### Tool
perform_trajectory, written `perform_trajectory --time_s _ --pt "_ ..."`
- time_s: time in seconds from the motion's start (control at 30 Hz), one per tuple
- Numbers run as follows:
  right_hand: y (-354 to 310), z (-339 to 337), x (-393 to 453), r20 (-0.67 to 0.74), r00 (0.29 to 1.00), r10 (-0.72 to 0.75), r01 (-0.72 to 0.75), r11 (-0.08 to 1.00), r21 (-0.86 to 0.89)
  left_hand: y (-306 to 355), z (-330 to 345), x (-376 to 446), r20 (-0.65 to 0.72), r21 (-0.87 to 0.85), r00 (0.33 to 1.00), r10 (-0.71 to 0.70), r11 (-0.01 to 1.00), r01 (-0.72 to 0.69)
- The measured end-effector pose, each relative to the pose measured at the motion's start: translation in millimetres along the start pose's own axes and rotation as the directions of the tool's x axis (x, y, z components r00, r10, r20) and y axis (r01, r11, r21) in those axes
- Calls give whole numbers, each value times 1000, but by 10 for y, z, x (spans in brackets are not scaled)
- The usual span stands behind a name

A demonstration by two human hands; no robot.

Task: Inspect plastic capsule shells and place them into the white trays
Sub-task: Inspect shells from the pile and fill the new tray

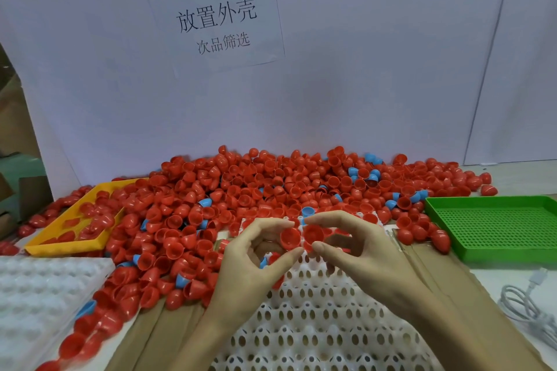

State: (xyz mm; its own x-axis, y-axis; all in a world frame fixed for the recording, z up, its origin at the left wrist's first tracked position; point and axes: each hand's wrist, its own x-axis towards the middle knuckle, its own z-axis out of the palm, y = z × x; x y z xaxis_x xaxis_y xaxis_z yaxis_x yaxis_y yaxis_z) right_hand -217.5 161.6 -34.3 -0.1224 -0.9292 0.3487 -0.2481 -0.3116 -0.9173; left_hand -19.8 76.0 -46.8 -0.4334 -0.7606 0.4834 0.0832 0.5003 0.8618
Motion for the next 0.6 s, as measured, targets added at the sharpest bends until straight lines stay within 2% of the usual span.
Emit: perform_trajectory --time_s 0.23,0.47,0.6 --pt "-37 -2 10 15 999 -43 43 999 14 0 18 -66 -72 -28 994 82 996 -84" --pt "-64 0 -12 20 999 -35 34 998 46 43 1 -77 -78 -29 995 58 998 -61" --pt "-71 0 -6 26 1000 -15 13 997 70 47 21 -88 -91 26 995 48 999 -45"
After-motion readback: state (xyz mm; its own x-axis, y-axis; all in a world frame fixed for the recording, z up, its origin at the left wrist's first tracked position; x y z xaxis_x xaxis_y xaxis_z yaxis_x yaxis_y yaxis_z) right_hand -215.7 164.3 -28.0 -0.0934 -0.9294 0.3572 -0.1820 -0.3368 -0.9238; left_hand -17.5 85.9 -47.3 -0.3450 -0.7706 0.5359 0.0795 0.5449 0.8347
